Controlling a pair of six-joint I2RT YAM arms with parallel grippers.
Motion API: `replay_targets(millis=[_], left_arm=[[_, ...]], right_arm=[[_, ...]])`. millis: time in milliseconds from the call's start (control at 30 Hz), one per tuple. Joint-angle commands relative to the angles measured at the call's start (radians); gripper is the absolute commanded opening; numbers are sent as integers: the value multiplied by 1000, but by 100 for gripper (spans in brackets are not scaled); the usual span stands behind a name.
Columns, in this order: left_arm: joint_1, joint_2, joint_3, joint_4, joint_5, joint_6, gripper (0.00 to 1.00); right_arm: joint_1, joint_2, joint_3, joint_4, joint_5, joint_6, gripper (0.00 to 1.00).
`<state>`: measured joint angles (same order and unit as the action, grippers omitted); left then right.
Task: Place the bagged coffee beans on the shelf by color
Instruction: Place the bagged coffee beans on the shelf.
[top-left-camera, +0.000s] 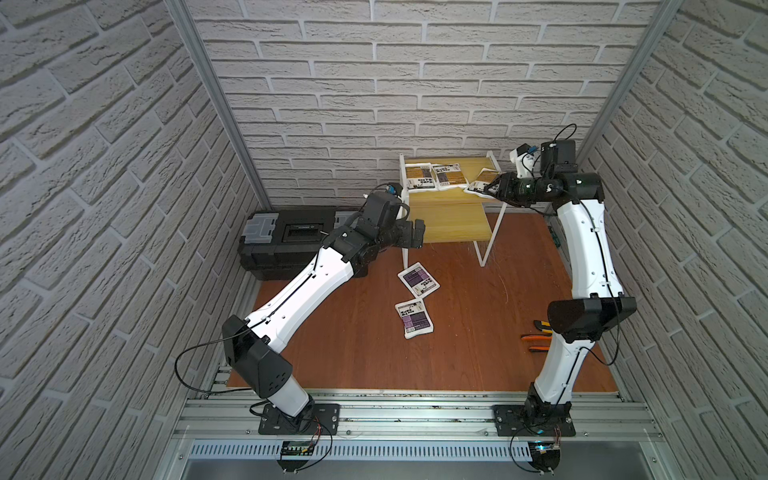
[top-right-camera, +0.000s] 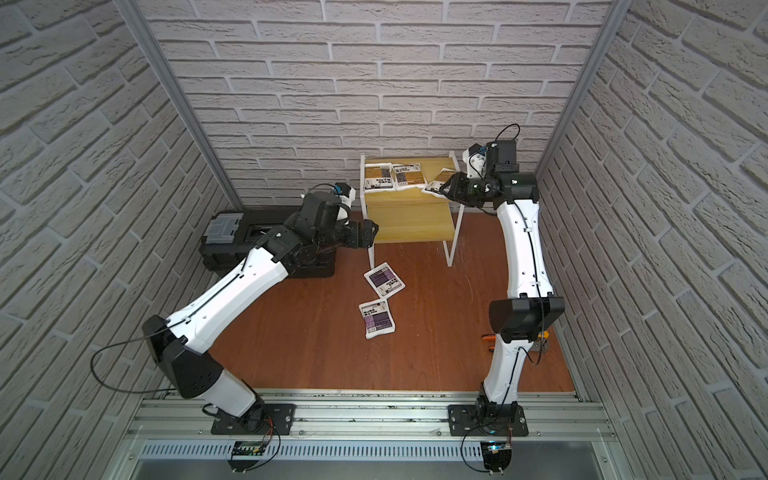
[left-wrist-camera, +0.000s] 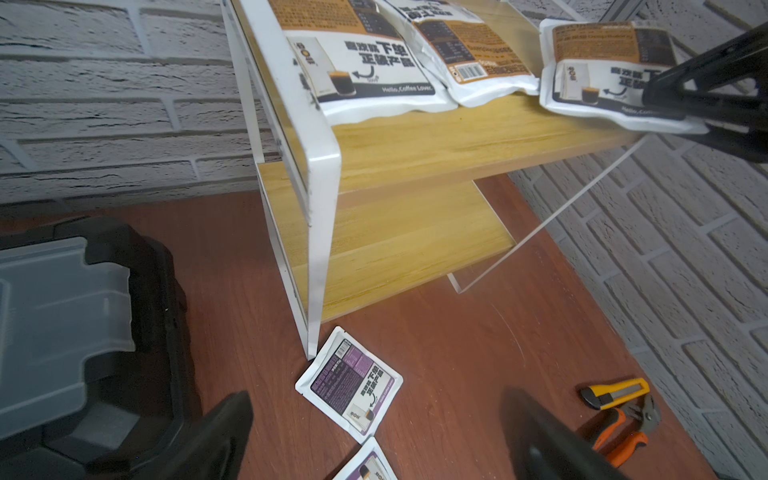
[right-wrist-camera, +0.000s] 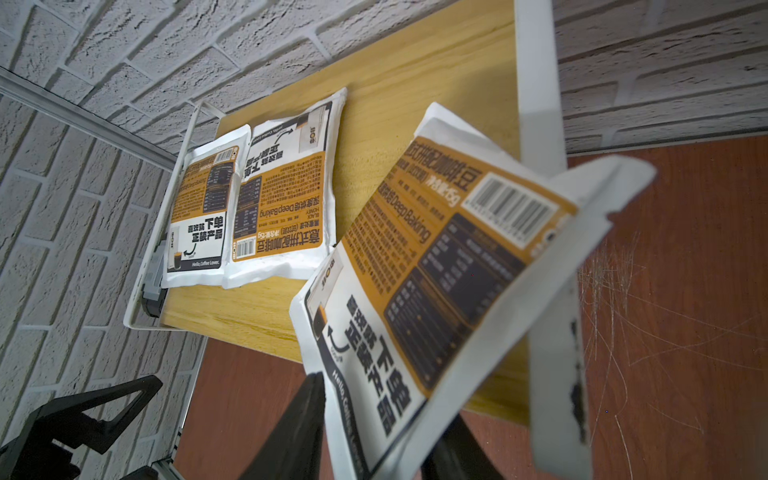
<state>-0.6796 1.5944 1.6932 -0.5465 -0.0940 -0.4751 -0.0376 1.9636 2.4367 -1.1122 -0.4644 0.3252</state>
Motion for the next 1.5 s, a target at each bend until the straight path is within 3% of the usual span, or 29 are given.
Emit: replay_targets(millis=[0,200,333,967,1133,1300,1467], left_arm=[[-4,-18,14,31,-7,-8,99],[-3,-25,4,33,-10,-10,99],[-3,-27,2,33,-9,-12,98],[-4,-24,22,-7,-10,-17,98],[-6,-22,25,-4,-9,-22,99],[-9,-18,38,-4,-8,-20,99],[-12,-14,45,-2,-7,-19,98]], right_arm=[[-11,-32,18,9,12,-2,40],[-16,-41,15,24,6,6,18],[-21,-40,18,31,1,5,10],[-44,55,107,45,-39,-1,7],[-44,84,139,25,-35,-10,12],[-44,79,140,22,-6,-11,43],[-45,62,135,24,27,-12,54]])
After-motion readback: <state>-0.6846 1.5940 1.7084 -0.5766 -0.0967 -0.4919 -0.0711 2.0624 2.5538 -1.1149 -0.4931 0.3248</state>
